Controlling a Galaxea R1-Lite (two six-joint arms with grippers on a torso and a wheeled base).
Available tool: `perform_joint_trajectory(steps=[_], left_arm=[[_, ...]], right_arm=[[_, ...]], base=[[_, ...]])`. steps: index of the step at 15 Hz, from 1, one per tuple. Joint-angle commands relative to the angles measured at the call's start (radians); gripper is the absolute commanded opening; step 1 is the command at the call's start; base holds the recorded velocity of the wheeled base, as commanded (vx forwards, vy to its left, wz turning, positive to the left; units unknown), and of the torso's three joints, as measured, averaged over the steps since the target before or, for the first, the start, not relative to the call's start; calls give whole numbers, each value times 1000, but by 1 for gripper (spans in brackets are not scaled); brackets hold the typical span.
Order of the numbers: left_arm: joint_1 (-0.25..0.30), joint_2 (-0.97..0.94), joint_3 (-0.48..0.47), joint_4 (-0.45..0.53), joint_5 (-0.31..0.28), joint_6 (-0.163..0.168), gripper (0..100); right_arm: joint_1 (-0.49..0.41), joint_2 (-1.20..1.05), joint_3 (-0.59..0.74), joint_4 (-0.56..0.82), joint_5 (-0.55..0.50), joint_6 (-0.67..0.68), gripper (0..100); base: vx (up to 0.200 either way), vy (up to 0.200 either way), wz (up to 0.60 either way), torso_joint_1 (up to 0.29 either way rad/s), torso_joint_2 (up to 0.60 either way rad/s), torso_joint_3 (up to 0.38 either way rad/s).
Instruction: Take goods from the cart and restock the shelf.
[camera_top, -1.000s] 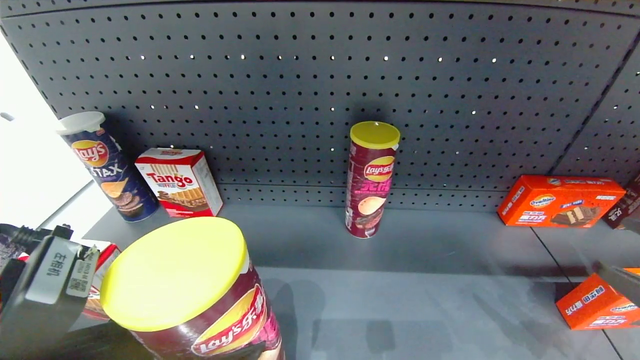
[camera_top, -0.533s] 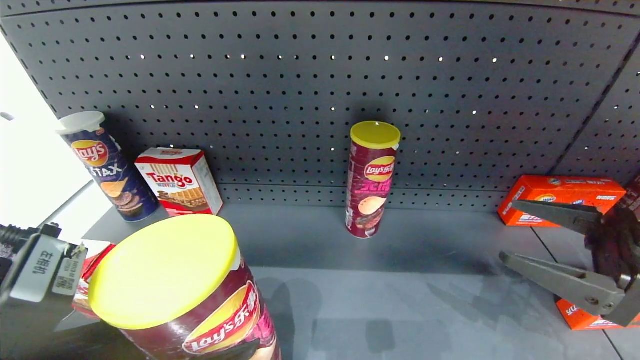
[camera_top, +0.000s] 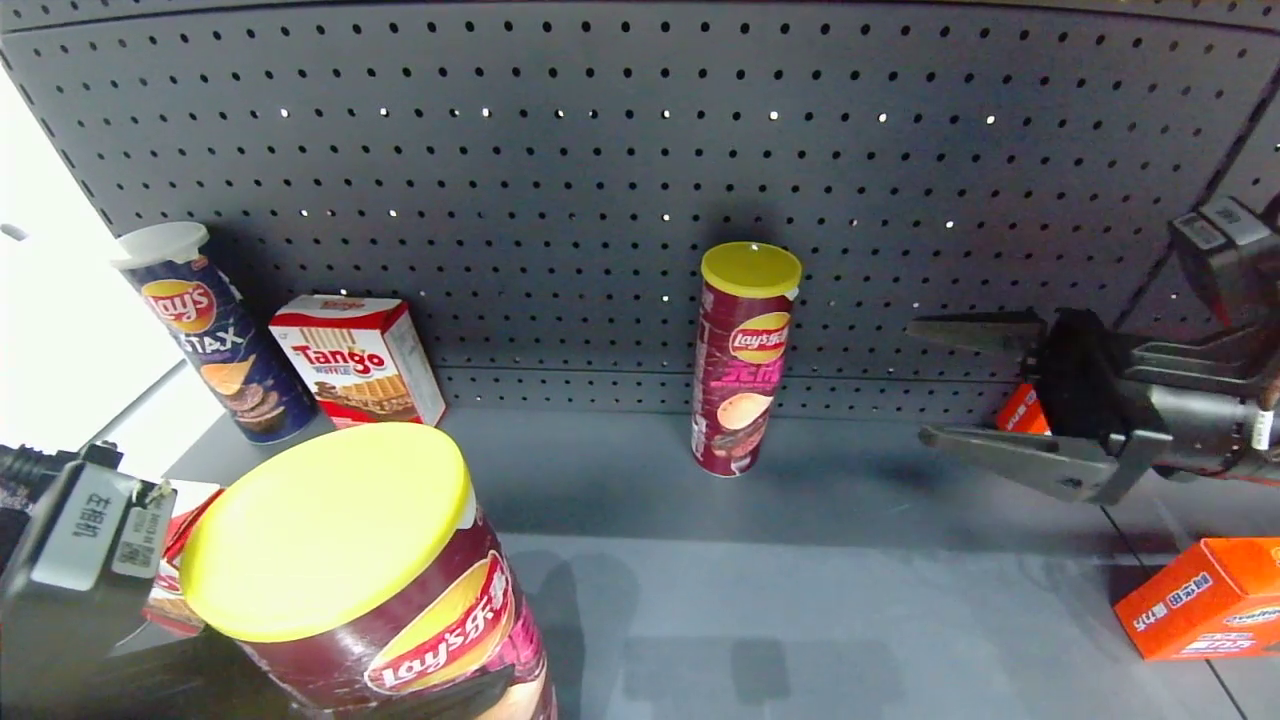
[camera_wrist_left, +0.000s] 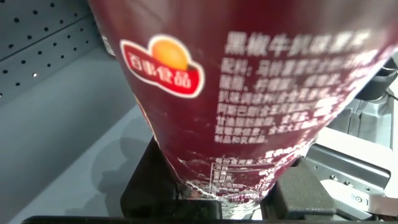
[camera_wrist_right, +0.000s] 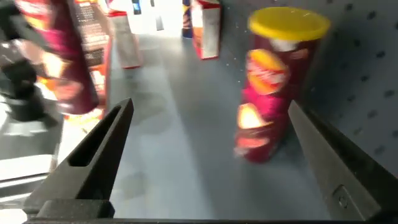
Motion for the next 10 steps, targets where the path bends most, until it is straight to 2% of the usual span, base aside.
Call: perform_joint_trajectory(steps=[1,10], left_arm=[[1,0,0,-1,3,0,0],[1,3,9,-1,4,0,0]], right_arm=[[-8,153,-67,-34,10,-8,100],[38,307,-191,-37,5,-13,100]], base=[[0,0,0,0,0,0],[0,0,0,0,0,0]])
